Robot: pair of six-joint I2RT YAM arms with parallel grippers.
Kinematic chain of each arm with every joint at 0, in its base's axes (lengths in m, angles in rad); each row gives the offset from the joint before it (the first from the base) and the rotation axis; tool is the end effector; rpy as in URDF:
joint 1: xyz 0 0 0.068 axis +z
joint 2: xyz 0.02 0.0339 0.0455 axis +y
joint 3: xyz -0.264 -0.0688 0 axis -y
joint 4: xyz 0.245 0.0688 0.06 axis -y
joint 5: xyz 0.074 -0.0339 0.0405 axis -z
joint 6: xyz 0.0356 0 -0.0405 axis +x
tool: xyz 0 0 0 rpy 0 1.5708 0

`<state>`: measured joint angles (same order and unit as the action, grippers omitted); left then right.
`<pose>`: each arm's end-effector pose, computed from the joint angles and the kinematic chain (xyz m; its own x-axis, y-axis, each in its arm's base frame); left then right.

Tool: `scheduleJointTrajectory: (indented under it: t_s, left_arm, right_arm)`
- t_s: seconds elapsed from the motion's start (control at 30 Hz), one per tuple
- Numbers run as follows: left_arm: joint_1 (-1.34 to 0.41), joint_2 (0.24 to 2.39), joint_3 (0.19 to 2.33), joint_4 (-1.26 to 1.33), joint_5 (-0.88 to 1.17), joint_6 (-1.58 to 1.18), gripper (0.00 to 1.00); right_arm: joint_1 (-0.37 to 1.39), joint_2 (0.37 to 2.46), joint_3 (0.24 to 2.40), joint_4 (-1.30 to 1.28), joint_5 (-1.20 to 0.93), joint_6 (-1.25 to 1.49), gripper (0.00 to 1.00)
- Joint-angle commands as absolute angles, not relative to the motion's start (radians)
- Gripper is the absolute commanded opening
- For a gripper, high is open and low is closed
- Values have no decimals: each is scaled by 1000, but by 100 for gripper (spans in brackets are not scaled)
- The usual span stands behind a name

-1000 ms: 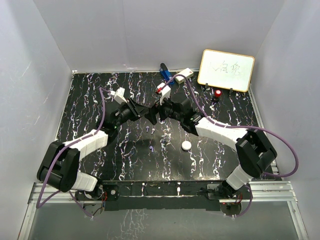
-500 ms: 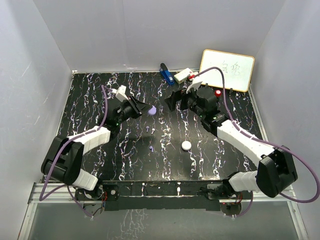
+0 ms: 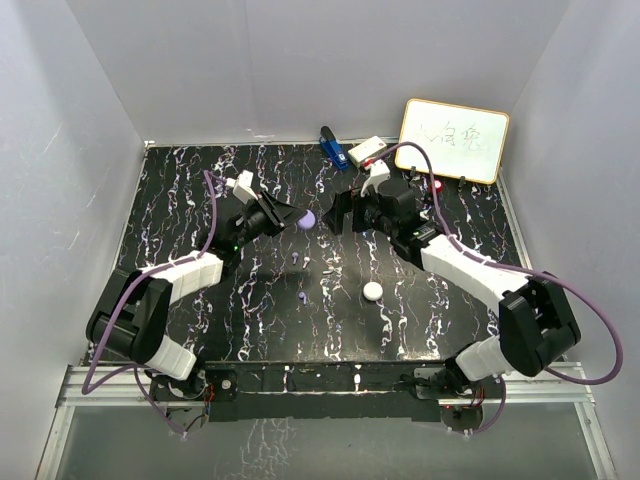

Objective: Insert the wireless bluetooth earbuds into the charging case
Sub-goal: Pick up the charging case at the center of the board.

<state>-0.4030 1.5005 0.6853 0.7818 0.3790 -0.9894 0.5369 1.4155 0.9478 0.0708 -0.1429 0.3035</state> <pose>0.2893 -0.1377 0.2361 -0.6056 -0.5858 -0.5386 0.3612 0.4006 -0.8420 0.2772 0.1709 0.2752 -0.5020 0.0454 -0.8637 -0.4916 0.8066 0.3282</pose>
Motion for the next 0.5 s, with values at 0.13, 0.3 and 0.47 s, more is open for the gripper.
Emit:
scheduleJointTrajectory:
  t_s: [0.13, 0.3, 0.47]
  left_arm:
    - [-400, 1519, 706, 880, 412, -1035, 0]
    - [-400, 1522, 700, 895, 414, -1046, 0]
    - [-400, 1525, 708, 896, 419, -1050, 0]
  right_arm:
    - [544, 1461, 971, 151, -191, 345, 98]
    - [559, 1503, 985, 169, -203, 353, 98]
    - [569, 1536, 988, 196, -205, 364, 98]
